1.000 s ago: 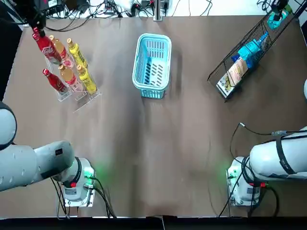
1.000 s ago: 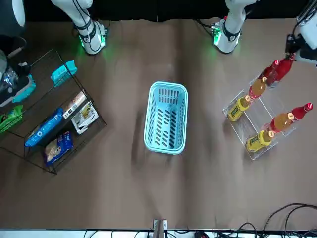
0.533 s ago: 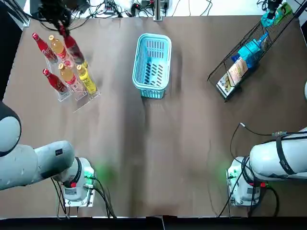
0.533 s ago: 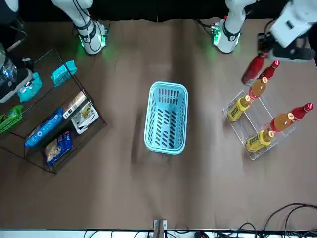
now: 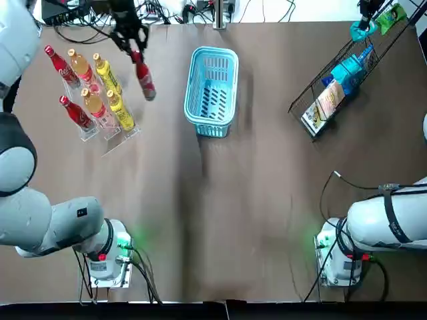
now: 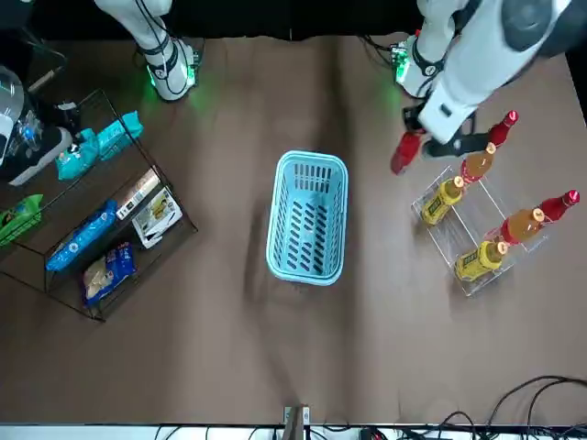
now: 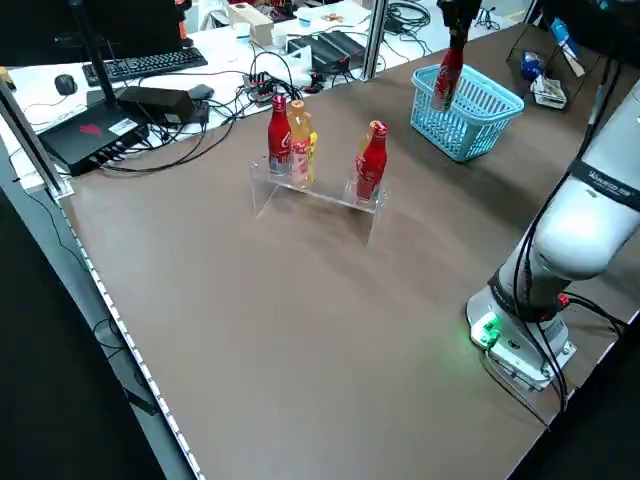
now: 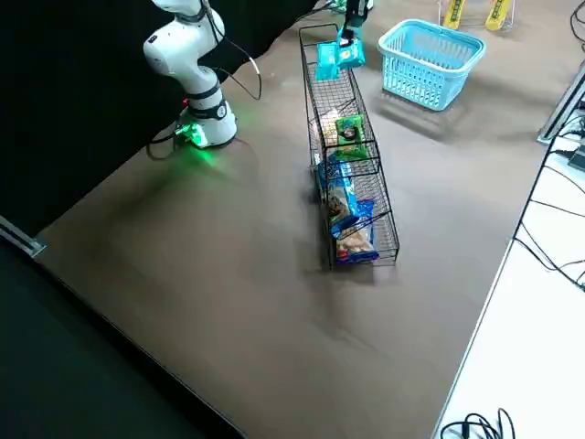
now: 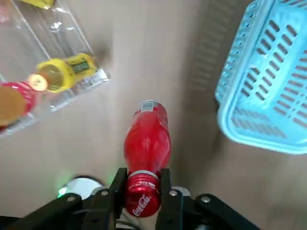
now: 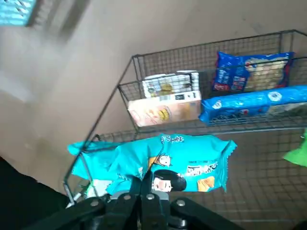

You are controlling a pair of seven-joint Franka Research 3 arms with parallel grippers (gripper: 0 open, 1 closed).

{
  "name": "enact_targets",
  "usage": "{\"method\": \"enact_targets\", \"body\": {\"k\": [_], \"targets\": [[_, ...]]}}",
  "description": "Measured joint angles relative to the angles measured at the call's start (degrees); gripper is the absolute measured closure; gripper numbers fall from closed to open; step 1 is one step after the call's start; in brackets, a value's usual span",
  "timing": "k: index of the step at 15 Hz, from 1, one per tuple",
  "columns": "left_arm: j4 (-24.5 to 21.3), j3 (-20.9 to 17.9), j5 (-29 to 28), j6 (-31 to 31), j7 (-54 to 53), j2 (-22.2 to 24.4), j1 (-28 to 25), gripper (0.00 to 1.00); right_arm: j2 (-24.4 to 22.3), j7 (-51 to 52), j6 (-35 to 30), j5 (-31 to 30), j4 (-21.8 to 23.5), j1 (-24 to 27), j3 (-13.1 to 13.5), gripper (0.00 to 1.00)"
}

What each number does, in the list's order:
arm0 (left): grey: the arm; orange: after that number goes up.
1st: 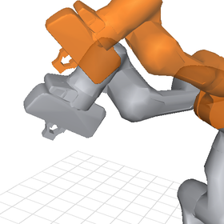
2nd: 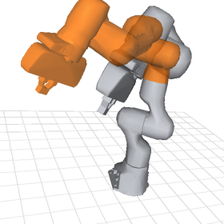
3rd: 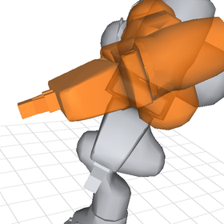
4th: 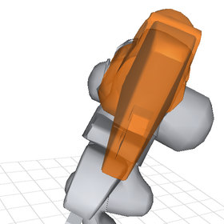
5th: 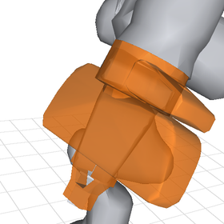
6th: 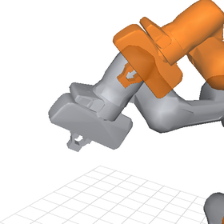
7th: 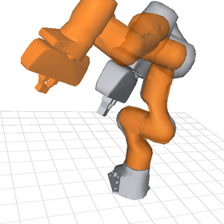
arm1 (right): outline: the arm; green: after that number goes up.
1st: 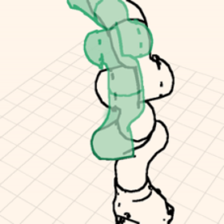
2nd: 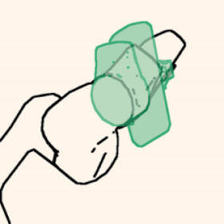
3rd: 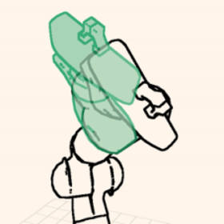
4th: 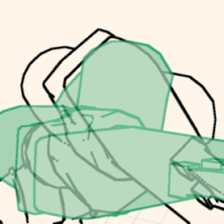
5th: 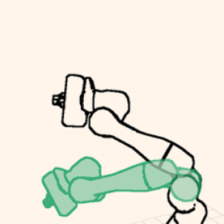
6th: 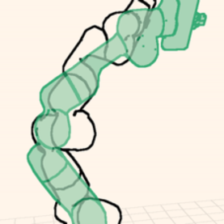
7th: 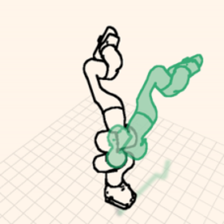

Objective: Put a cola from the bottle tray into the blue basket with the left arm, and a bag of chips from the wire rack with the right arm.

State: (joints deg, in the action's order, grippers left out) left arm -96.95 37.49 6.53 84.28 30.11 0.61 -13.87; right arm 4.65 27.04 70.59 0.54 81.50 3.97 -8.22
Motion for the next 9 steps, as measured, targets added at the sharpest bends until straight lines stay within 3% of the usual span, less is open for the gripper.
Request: {"method": "enact_targets", "body": {"k": [9], "targets": [[7.45, -0.58, -0.07, 10.76, 29.27, -13.74, 16.83, 0.68, 0.0, -13.41, 0.49, 6.8, -1.67, -4.89, -0.35, 0.99]]}}
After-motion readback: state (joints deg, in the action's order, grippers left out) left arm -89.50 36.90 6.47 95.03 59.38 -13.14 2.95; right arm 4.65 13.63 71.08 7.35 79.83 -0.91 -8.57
